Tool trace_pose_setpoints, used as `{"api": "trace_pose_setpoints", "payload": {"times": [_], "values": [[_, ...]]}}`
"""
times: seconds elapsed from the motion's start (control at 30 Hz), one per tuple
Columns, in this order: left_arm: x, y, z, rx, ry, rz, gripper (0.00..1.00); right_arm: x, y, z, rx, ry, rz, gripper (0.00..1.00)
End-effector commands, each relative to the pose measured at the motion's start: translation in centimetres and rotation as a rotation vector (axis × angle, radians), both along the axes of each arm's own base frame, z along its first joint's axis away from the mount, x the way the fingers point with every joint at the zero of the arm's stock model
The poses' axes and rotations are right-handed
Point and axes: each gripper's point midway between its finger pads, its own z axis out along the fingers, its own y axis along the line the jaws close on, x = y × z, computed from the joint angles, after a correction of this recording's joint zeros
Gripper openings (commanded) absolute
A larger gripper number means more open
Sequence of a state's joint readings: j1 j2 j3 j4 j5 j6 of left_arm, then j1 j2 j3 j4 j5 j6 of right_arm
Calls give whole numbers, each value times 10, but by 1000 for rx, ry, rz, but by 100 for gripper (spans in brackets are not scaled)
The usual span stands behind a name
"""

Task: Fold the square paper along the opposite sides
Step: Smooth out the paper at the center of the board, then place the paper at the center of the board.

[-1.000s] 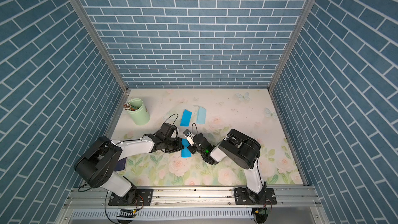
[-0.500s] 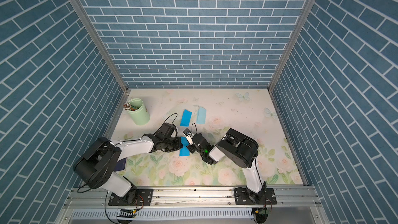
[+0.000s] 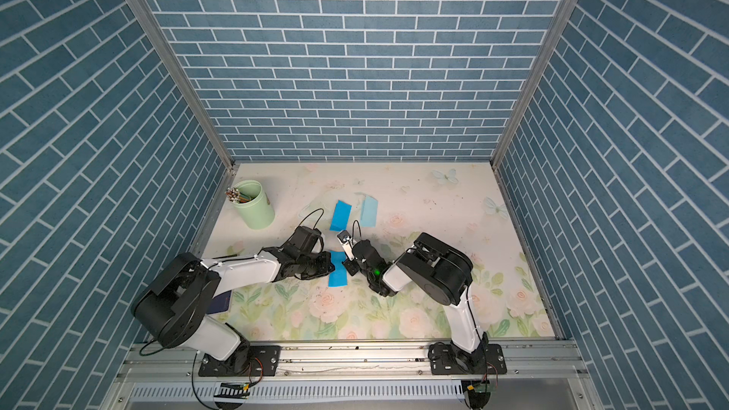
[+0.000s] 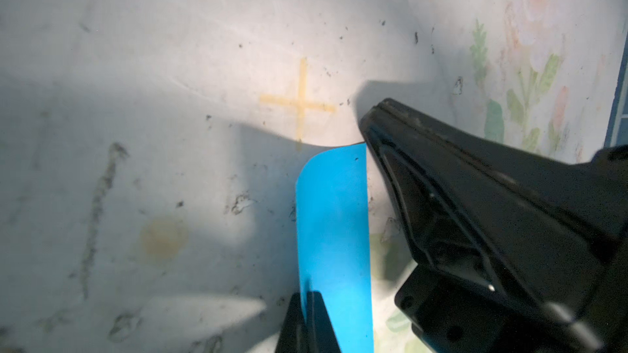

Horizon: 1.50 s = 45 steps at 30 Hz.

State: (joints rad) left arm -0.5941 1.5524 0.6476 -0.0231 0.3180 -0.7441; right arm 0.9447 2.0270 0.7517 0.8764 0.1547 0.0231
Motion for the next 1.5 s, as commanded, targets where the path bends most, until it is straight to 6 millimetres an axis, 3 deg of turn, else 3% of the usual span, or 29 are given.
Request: {"api": "trace_pose_setpoints", "payload": {"times": [0.0,0.2,0.27,0.33,0.4,0.5,0.63,0.8,0.93,1.07,1.2,1.47], "values": [[-24,17,-27,83,90,-12,0,-19,-65,-87,-290,190,-94,0],[-23,16,-28,83,85,-22,0,-18,-69,-85,-285,192,-106,0],[-21,16,-27,96,76,-43,0,-13,-68,-66,-253,158,-113,0],[-15,13,-16,115,41,-88,0,-3,-65,-30,-200,104,-124,0],[3,9,15,151,-40,-140,0,6,-64,17,-128,33,-133,0],[33,2,70,165,-169,-198,0,9,-68,61,-61,-36,-136,0],[69,-1,121,150,-277,-229,0,1,-74,83,9,-56,-129,0],[116,25,141,142,-316,-178,0,-13,-82,93,67,-45,-112,0],[151,46,134,182,-317,-147,0,-21,-88,97,84,-49,-102,0],[176,62,94,258,-223,-143,0,-26,-90,101,89,-57,-92,0],[189,77,65,300,-160,-126,0,-27,-92,101,96,-56,-91,0],[200,105,38,322,-112,-81,0,-28,-88,96,98,-33,-79,0]]}}
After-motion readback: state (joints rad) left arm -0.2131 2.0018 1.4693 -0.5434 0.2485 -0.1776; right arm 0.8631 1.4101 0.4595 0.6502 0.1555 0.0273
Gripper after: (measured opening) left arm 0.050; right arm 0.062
